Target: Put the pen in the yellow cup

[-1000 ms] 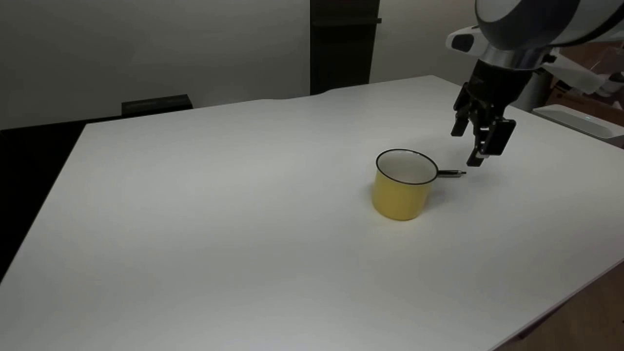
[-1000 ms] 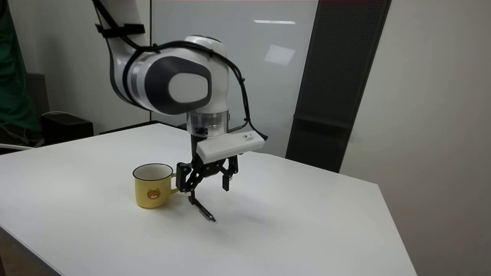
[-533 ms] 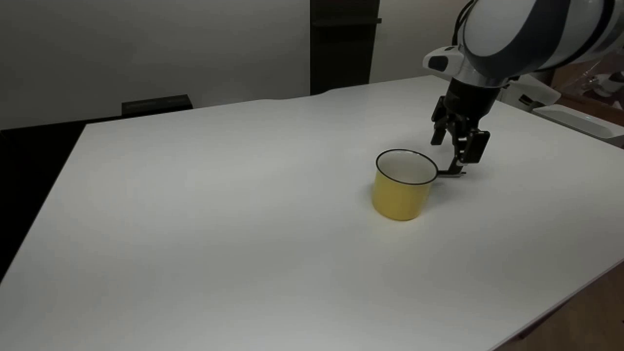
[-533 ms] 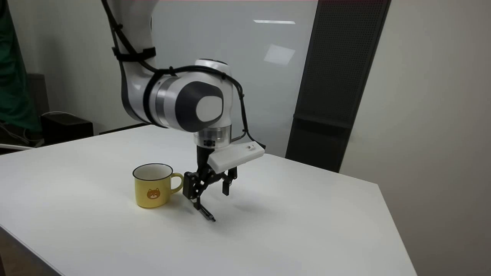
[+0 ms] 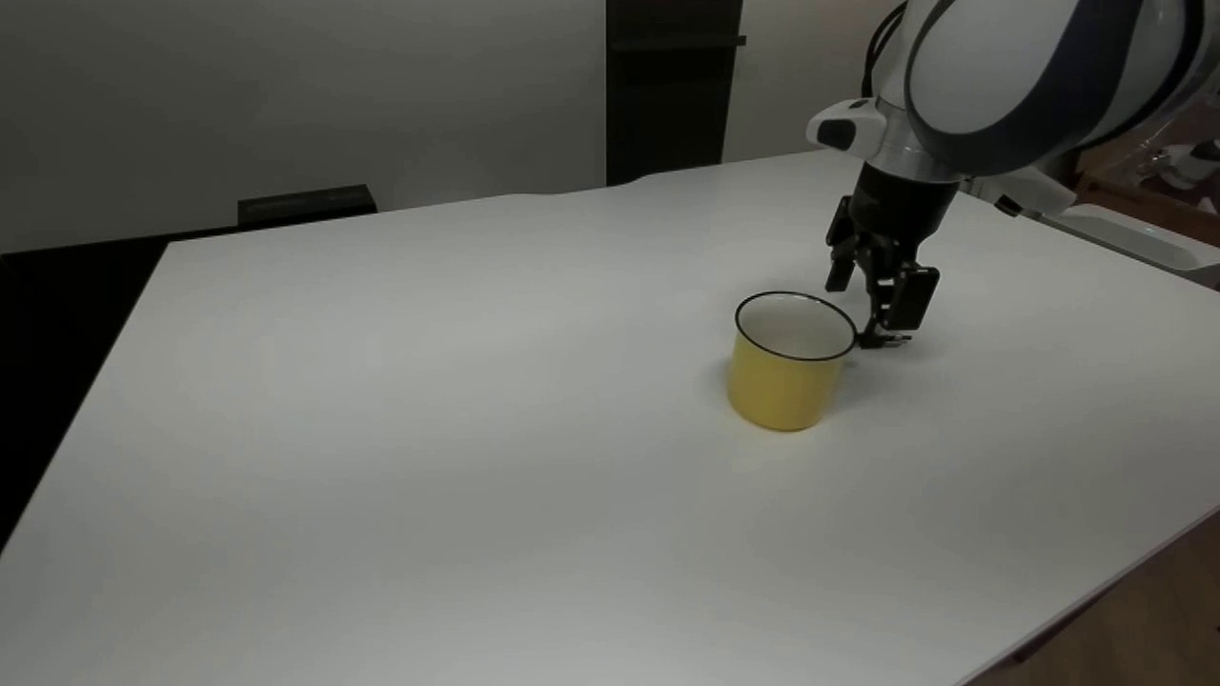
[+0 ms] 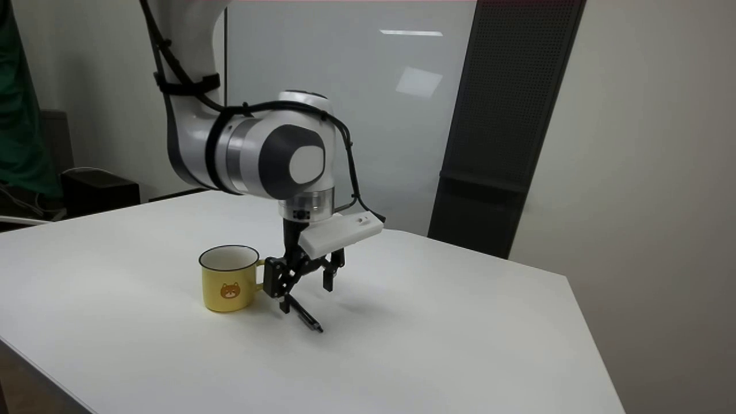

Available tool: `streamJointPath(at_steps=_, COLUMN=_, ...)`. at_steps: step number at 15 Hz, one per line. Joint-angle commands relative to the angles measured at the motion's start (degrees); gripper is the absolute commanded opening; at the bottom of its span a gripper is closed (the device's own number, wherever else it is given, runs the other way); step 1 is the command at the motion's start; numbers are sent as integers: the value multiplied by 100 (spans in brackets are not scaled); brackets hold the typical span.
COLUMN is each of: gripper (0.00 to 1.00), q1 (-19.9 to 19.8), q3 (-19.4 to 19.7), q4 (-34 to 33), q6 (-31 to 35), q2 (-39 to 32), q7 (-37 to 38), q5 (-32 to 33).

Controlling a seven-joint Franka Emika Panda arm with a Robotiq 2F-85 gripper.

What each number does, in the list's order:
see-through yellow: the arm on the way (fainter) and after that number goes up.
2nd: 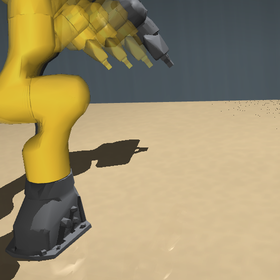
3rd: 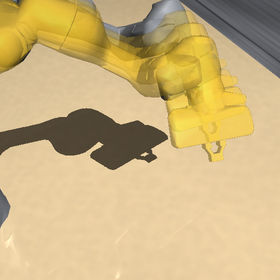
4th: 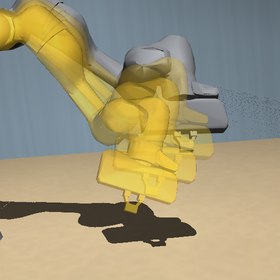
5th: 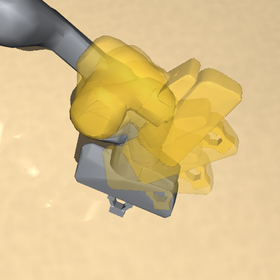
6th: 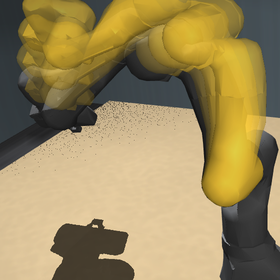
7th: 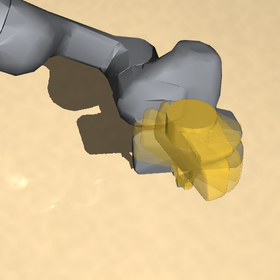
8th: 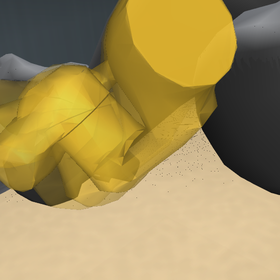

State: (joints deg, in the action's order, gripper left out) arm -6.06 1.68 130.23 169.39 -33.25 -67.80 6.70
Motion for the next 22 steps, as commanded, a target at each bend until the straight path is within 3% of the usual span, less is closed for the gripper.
streamJointPath(at_steps=1, gripper=100, q1=195, q3=231, q4=109, q6=551, q2=-55, q7=768, q5=333)
streamJointPath(at_steps=5, gripper=100, q1=366, q3=385, q4=225, q6=1148, q2=-158, q7=1404, q5=466)
streamJointPath(at_steps=12, gripper=100, q1=-14, q3=-99, q4=322, q6=1106, q2=-203, q7=1807, q5=605)
streamJointPath(at_steps=13, gripper=75, q1=-72, q3=-153, q4=324, q6=1104, q2=-212, q7=1838, q5=630)
streamJointPath(at_steps=15, gripper=67, q1=-217, q3=-271, q4=330, q6=1104, q2=-220, q7=1867, q5=683)
streamJointPath(at_steps=22, gripper=17, q1=-934, q3=-874, q4=421, q6=984, q2=-123, q7=1788, q5=731)
